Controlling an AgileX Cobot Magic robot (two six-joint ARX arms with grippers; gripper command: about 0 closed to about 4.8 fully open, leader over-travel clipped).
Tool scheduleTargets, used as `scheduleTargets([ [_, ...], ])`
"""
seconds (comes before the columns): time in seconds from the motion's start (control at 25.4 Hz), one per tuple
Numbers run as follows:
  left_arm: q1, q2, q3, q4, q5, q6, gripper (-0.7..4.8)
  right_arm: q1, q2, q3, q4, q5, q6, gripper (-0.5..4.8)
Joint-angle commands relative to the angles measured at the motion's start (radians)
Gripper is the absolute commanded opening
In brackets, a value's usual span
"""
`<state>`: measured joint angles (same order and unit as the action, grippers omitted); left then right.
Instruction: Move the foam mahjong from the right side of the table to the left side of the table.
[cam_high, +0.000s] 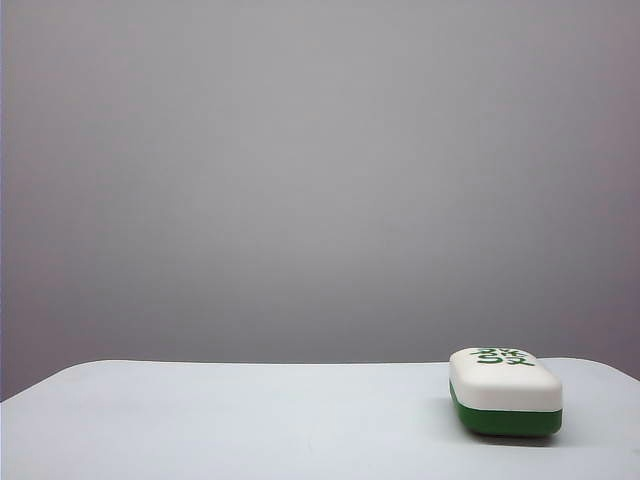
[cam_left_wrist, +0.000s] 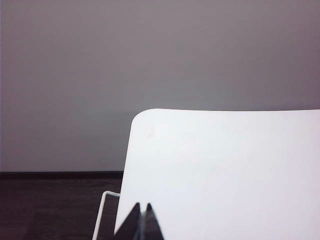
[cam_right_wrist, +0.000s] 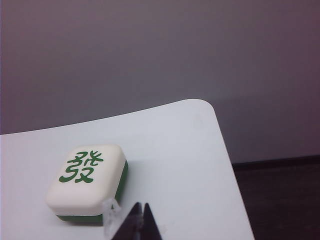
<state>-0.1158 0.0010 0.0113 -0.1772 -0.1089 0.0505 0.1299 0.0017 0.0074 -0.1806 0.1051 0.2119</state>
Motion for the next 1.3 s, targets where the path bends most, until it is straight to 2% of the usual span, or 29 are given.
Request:
scheduleTargets([
  [0.04, 0.000, 0.000, -0.005, 0.000, -0.003, -0.006, -0.03, 0.001, 0.000, -0.006, 0.006, 0.005, -0.003, -0.05],
  [0.28, 0.000, 0.000, -0.005, 0.000, 0.006, -0.006, -0.03, 0.001, 0.000, -0.005, 0.005, -0.007, -0.003, -0.05],
  [0.39, 0.000, 0.000, 0.002, 0.022, 0.064, -0.008, -0.04, 0.001, 0.000, -0.005, 0.011, -0.043, -0.002, -0.05],
  [0.43, 0.000, 0.000, 0.018, 0.044, 0.090, -0.037, -0.04, 0.001, 0.000, -0.003, 0.027, -0.077, 0.011, -0.05],
  [0.51, 0.001, 0.002, 0.051, 0.045, 0.079, -0.090, -0.04, 0.002, 0.001, 0.010, 0.066, -0.108, 0.060, -0.05],
  [0.67, 0.004, 0.031, 0.094, 0.047, 0.081, -0.091, -0.04, 0.002, 0.006, 0.062, 0.080, -0.079, 0.077, -0.05],
  [0.79, 0.004, 0.103, 0.161, 0.061, 0.091, -0.114, -0.04, 0.001, 0.029, 0.121, 0.087, -0.077, 0.077, -0.05],
  [0.95, 0.004, 0.319, 0.351, 0.063, 0.186, -0.103, -0.05, 0.001, 0.130, 0.234, 0.089, -0.079, 0.071, -0.05],
  [0.99, 0.004, 0.379, 0.402, 0.064, 0.204, -0.080, -0.05, 0.001, 0.177, 0.261, 0.095, -0.082, 0.071, -0.05],
  [1.1, 0.004, 0.554, 0.545, 0.062, 0.236, 0.081, -0.05, 0.000, 0.312, 0.308, 0.139, -0.111, 0.066, -0.05],
  [1.18, 0.004, 0.606, 0.590, 0.060, 0.266, 0.125, -0.05, 0.000, 0.382, 0.329, 0.157, -0.145, 0.045, -0.05],
  [1.3, 0.004, 0.705, 0.674, 0.042, 0.385, 0.225, -0.05, -0.002, 0.558, 0.391, 0.164, -0.224, -0.026, -0.05],
])
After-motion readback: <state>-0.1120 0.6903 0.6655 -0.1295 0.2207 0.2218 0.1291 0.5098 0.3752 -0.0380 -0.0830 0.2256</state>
